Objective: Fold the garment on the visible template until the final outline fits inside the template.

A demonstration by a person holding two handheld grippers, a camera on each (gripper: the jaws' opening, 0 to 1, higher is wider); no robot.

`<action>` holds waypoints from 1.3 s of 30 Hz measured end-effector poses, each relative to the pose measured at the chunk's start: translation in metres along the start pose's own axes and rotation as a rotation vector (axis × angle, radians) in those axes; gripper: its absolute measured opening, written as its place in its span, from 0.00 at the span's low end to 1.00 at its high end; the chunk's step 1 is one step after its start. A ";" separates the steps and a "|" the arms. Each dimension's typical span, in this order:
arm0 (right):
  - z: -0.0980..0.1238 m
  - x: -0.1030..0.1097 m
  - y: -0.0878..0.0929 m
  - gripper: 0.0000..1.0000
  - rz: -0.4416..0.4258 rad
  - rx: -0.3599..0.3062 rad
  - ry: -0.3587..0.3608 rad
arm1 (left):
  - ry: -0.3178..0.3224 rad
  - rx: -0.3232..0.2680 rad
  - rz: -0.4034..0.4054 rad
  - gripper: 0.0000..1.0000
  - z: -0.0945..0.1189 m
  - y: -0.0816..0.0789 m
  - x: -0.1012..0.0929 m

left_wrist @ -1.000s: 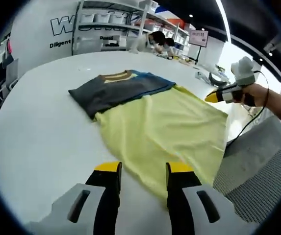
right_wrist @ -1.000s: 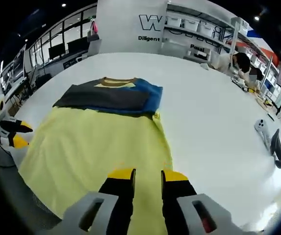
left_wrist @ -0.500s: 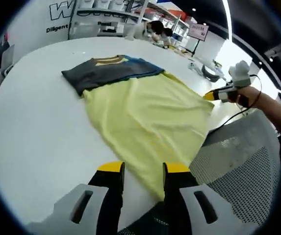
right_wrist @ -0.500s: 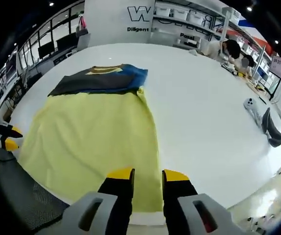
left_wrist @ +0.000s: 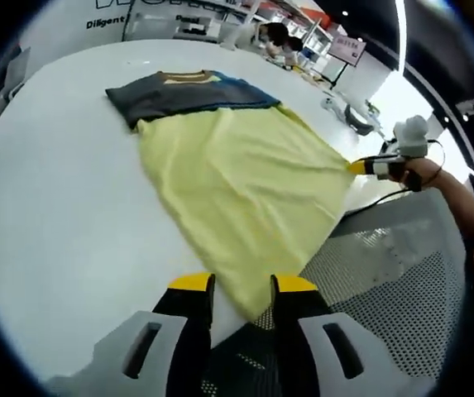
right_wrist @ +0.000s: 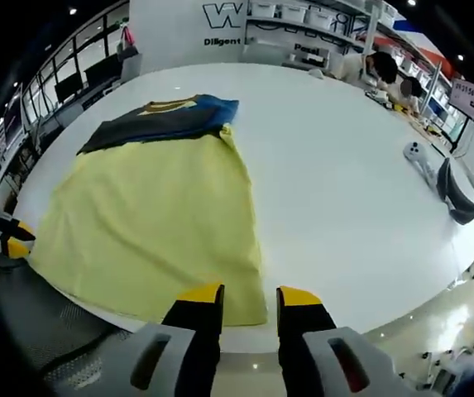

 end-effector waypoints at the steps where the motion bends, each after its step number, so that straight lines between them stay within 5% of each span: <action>1: 0.000 -0.002 0.002 0.20 -0.009 0.003 0.003 | 0.003 0.005 0.006 0.22 0.000 0.001 -0.001; 17: 0.003 0.011 0.004 0.15 0.001 0.012 -0.028 | 0.018 0.050 0.058 0.15 -0.004 0.012 -0.007; 23: -0.001 0.009 0.005 0.02 -0.006 0.023 -0.023 | 0.008 0.084 0.118 0.00 -0.007 0.019 -0.001; 29: -0.003 0.007 0.006 0.00 -0.002 0.034 -0.024 | 0.024 0.060 0.102 0.00 -0.001 0.012 -0.004; 31: -0.002 0.006 0.005 0.00 -0.001 0.030 -0.014 | 0.016 0.045 0.190 0.00 0.000 0.009 -0.003; 39: 0.015 0.001 -0.004 0.00 -0.043 -0.017 0.021 | 0.057 -0.051 0.234 0.00 0.023 -0.004 0.000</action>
Point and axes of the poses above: the point that each gripper's makers call its tool centre point, and the gripper's own axes: z roughly backward along the fingers, x roughly to its left, y roughly out of its underside, the point moved 1 cm from there along z, roughly backward along the fingers, and after that the axes turned 5 degrees about x, right-handed, at the moved point
